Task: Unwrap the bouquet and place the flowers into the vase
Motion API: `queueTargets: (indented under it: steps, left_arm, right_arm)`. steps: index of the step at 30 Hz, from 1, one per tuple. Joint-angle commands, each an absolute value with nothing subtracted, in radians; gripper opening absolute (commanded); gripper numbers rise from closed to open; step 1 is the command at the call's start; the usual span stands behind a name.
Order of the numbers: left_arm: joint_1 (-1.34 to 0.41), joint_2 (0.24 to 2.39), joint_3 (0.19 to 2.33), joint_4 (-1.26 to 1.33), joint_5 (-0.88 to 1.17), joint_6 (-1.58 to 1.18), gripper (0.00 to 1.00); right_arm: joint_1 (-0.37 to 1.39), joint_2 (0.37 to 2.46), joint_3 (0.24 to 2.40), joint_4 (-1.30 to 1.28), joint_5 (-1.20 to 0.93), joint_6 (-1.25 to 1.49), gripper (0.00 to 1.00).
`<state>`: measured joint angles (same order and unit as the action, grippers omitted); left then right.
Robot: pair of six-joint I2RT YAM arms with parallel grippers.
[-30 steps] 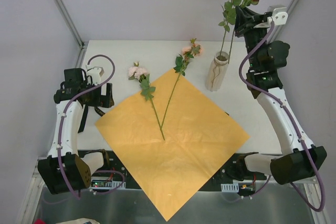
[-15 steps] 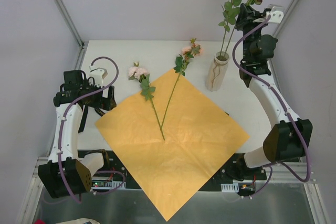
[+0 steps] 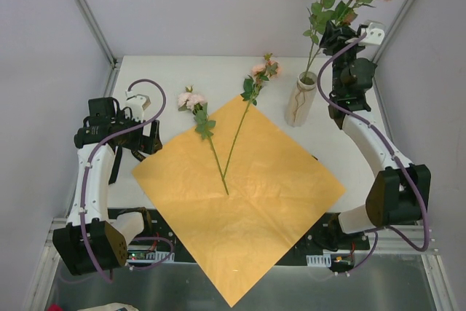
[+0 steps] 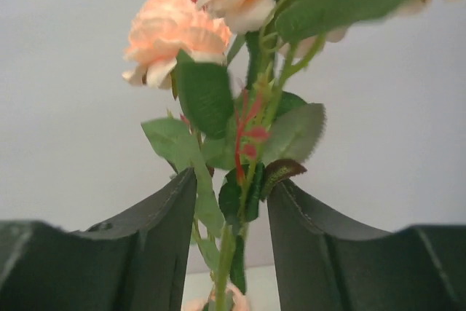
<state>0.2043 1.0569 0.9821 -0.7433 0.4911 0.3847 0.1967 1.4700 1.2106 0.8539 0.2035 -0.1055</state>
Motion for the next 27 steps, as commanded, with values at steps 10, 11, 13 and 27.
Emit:
queueTargets:
  steps: [10,11,13,27]
  left_arm:
    - [0.207,1.008,0.979,-0.761,0.511,0.393,0.99]
    - [0.207,1.005,0.982,-0.761,0.509,0.394,0.99]
    - [0.207,1.002,0.983,-0.761,0.508,0.396,0.99]
    - [0.207,1.003,0.992,-0.764,0.509,0.397,0.99]
  right_arm:
    - [0.288,1.279,1.259,0.6,0.235,-0.195,0.52]
    - [0.302,1.287,1.291,0.454,0.267,-0.202,0.54]
    - [0.319,1.299,1.339,0.296,0.302,-0.198,0.56]
    - [0.402,1.249,1.302,0.06,0.351,-0.167,0.57]
